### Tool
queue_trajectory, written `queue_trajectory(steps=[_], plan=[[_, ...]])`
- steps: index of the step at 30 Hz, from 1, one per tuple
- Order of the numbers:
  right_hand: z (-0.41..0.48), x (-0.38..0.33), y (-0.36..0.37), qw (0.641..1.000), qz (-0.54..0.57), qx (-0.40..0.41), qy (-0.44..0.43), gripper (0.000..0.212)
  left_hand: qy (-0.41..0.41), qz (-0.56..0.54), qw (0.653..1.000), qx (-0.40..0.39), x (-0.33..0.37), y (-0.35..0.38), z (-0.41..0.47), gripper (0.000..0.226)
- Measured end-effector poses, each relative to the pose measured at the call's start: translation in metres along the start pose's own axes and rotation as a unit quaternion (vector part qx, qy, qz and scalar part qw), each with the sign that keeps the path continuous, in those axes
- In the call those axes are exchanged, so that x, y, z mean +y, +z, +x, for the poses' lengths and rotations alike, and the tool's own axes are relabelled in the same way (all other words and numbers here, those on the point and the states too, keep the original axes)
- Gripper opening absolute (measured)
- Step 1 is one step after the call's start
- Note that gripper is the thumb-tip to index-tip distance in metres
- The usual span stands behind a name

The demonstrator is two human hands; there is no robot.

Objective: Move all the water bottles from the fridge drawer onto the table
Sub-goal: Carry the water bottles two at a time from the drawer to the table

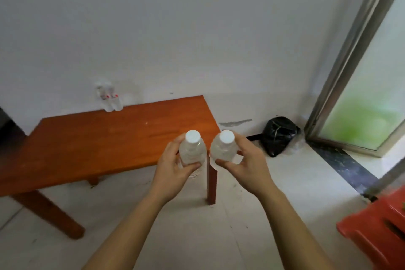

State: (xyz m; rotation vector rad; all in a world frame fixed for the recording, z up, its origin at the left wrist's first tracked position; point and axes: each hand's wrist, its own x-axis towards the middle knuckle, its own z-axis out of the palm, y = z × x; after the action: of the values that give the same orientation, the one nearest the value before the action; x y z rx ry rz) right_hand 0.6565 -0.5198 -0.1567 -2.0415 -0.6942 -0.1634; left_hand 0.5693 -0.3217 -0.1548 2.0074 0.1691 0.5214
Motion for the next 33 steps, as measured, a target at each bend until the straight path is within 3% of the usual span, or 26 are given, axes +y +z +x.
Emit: queue_trajectory(steps=[10, 18, 27, 33], plan=[[0.127, -0.038, 0.179, 0.989, 0.082, -0.104, -0.073, 0.069, -0.09, 0.003, 0.99, 0.109, -0.116, -0.125, 0.064, 0.079], [0.274, -0.014, 0.292, 0.978, 0.113, -0.162, -0.068, 0.071, -0.135, 0.037, 0.979, 0.151, -0.193, -0.181, 0.196, 0.079], [0.441, -0.002, 0.376, 0.972, 0.092, -0.195, -0.09, 0.073, -0.162, 0.079, 0.964, 0.195, -0.255, -0.244, 0.339, 0.084], [0.515, 0.007, 0.443, 0.972, 0.044, -0.215, -0.081, 0.073, -0.208, 0.109, 0.954, 0.188, -0.334, -0.297, 0.412, 0.084]])
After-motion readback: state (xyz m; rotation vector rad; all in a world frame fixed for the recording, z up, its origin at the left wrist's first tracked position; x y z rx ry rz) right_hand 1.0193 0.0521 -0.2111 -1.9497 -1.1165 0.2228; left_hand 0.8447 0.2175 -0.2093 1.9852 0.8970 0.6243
